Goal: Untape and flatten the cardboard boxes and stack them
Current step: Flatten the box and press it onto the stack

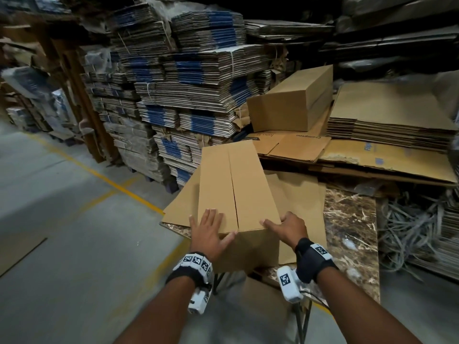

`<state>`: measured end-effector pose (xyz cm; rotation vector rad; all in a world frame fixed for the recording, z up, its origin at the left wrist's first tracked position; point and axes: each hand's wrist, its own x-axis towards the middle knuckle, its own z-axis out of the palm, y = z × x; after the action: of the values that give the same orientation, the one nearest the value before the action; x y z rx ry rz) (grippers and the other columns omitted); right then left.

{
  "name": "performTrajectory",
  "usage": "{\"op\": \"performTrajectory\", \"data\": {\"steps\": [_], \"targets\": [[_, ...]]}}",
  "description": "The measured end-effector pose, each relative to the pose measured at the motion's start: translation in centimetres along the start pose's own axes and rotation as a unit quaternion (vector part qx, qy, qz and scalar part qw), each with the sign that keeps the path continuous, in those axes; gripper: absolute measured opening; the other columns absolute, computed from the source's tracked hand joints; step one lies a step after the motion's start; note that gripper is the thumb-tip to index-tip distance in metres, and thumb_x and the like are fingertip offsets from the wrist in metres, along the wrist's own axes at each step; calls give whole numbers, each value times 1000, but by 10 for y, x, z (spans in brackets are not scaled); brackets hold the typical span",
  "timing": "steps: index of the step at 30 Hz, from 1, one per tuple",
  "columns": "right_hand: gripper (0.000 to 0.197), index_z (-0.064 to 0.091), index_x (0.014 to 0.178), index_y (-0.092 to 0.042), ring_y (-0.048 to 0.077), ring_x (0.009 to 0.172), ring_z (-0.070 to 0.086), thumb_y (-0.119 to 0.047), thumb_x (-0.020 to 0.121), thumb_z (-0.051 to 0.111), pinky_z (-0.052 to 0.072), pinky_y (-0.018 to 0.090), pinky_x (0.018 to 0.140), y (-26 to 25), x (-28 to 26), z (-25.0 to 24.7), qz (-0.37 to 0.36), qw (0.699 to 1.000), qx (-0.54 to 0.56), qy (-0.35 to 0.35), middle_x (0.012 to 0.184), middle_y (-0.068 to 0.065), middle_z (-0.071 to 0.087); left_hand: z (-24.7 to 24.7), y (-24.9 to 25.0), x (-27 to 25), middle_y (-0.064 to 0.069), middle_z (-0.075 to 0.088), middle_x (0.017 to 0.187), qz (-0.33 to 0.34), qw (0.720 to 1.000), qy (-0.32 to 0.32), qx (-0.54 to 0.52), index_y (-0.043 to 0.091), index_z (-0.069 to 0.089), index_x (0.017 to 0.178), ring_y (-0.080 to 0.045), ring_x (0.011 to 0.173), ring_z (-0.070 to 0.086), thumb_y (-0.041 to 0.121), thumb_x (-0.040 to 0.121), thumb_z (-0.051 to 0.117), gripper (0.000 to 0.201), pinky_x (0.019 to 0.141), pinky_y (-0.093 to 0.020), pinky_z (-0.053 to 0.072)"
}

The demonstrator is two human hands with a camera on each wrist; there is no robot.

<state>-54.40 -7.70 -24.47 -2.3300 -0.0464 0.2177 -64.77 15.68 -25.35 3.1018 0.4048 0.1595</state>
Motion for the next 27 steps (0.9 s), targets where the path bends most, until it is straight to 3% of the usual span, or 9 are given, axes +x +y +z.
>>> {"op": "performTrajectory", "data": {"steps": [2,7,10,15,17,19,22,25,27], "targets": [[73,60,113,-10,26,92,61,-69,73,76,42,30,68,-6,-8,13,2,1000,-1,3,109,8,68,2,-3,-4,2,7,172,-47,997,-8,-52,32,25,160,-18,158,0,88,79,7,99,120,-69,1],[78,59,117,-10,31,101,64,-71,71,76,47,31,73,-10,-14,22,27,999,28,14,114,9,68,-3,10,-3,2,3,172,-142,980,-15,-139,32,26,159,-18,158,-6,96,76,26,105,115,-75,-4],[79,59,118,-11,30,103,64,-71,70,76,50,33,78,-8,-12,21,28,999,39,15,116,8,68,-4,14,0,2,2,172,-180,967,-15,-177,30,26,159,-17,158,-6,91,75,41,105,117,-73,6],[77,59,117,-12,29,102,64,-70,70,77,52,35,81,-8,-16,22,30,998,56,20,116,8,68,-13,21,3,-1,27,166,-199,969,17,-142,27,43,150,-21,156,14,83,74,49,95,120,-69,6],[78,59,116,-13,29,102,64,-72,69,76,53,36,83,-9,-16,20,31,998,58,19,116,7,68,-14,20,4,0,41,159,-167,978,57,-110,25,52,144,-22,153,24,79,77,48,86,121,-65,9],[79,59,117,-12,29,103,64,-73,68,76,54,37,84,-9,-16,20,29,998,57,17,116,7,68,-17,19,3,-3,60,143,-110,978,146,-98,20,67,128,-25,143,42,66,82,50,67,119,-60,21],[78,59,115,-12,30,101,64,-72,68,76,54,38,84,-8,-16,20,25,998,62,17,114,7,68,-28,12,3,-6,74,101,-38,936,328,-124,13,74,99,-31,109,64,38,91,52,34,98,-51,44],[76,59,115,-12,30,101,63,-71,70,77,51,35,80,-7,-17,19,25,998,63,17,114,8,68,-41,-14,8,-10,70,93,-104,892,419,-137,11,71,103,-32,90,64,20,96,61,15,85,-45,47],[75,59,113,-12,30,100,63,-70,70,77,48,33,77,-5,-17,18,24,997,65,19,112,8,68,-45,-37,9,-16,69,117,-215,871,407,-172,9,64,128,-35,109,62,20,97,62,32,94,-50,46]]}}
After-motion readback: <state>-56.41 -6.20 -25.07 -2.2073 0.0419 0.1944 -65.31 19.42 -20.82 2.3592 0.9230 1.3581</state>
